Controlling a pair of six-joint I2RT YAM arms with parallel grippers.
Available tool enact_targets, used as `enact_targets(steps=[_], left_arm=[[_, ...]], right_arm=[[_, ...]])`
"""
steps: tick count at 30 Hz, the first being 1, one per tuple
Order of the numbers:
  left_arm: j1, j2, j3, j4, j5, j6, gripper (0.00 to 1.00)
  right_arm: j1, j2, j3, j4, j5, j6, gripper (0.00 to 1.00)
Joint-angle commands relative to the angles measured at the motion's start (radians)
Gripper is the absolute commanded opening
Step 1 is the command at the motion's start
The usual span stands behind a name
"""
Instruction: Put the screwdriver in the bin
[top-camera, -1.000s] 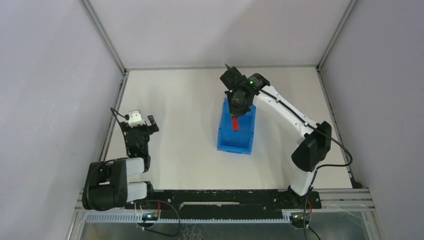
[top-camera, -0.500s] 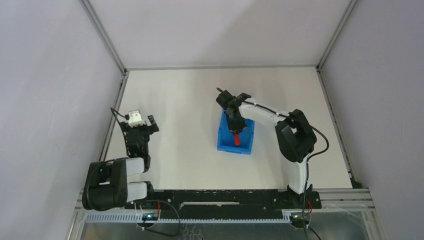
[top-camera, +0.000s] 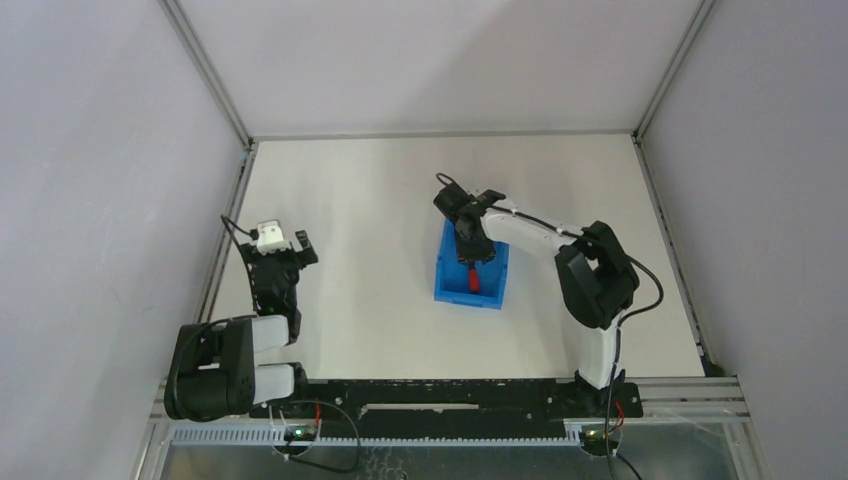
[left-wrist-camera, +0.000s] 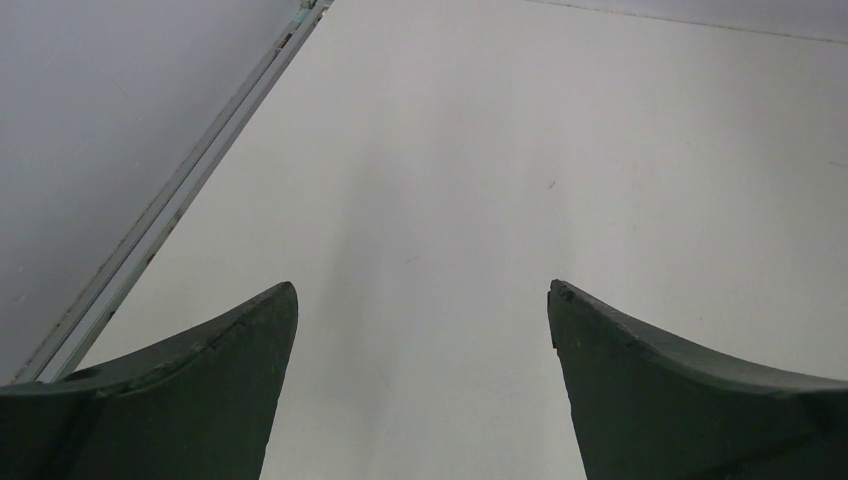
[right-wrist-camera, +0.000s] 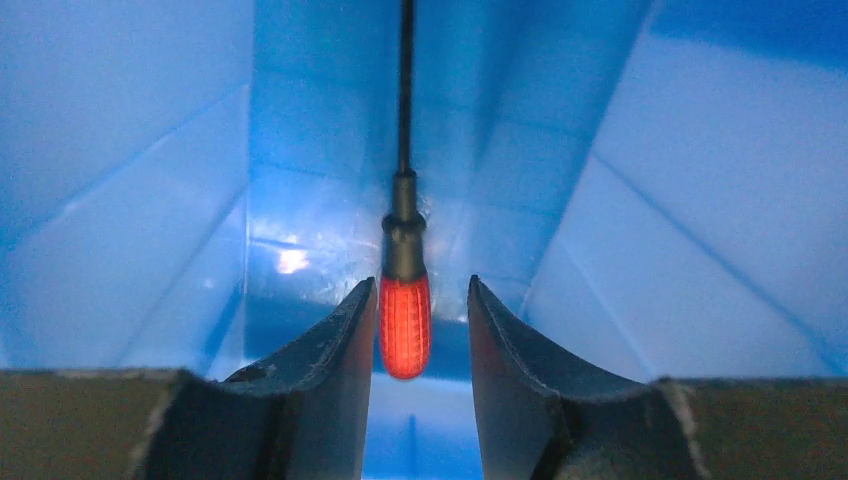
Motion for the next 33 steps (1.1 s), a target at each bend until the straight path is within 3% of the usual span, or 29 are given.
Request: enact_targets(steps=[1, 6, 7, 8, 10, 11, 16, 21, 26, 33], left_arm=[[-0.006, -0.014, 0.042, 0.029, -0.01, 0.002, 1.0], [-0.006, -0.014, 0.04, 0.029, -0.01, 0.003, 1.0], [-0.005, -0.015, 0.04, 0.029, -0.009, 0.003, 1.0], [-0.005, -0.014, 0.041, 0.029, -0.009, 0.002, 1.0], [-0.006, -0.014, 0.042, 0.029, -0.009, 0.003, 1.0], [-0.005, -0.014, 0.041, 0.029, -0.009, 0.003, 1.0], [-0.006, -0.014, 0.042, 0.029, -0.009, 0.003, 1.0], [-0.006, -0.014, 0.041, 0.029, -0.01, 0.003, 1.0], [-0.005, -0.015, 0.041, 0.029, -0.009, 0.003, 1.0], [-0.006, -0.014, 0.041, 0.028, -0.009, 0.002, 1.0]], right_arm=[[0.017, -0.165, 0.08, -0.043, 0.113, 0.021, 0.45], [0.053, -0.347, 0.149, -0.085, 0.182, 0.0, 0.48], [0.055, -0.39, 0.147, -0.08, 0.181, -0.007, 0.53], [0.055, -0.432, 0.141, -0.069, 0.177, -0.019, 0.65], [0.054, -0.517, 0.112, -0.035, 0.168, -0.049, 0.97], [0.052, -0.559, 0.092, -0.011, 0.165, -0.063, 0.99], [0.029, -0.802, -0.086, 0.141, 0.159, -0.114, 1.0], [0.018, -1.018, -0.285, 0.243, 0.254, -0.107, 1.0], [0.011, -1.141, -0.517, 0.306, 0.337, -0.083, 1.0], [-0.004, -1.257, -0.843, 0.41, 0.332, 0.027, 0.99]])
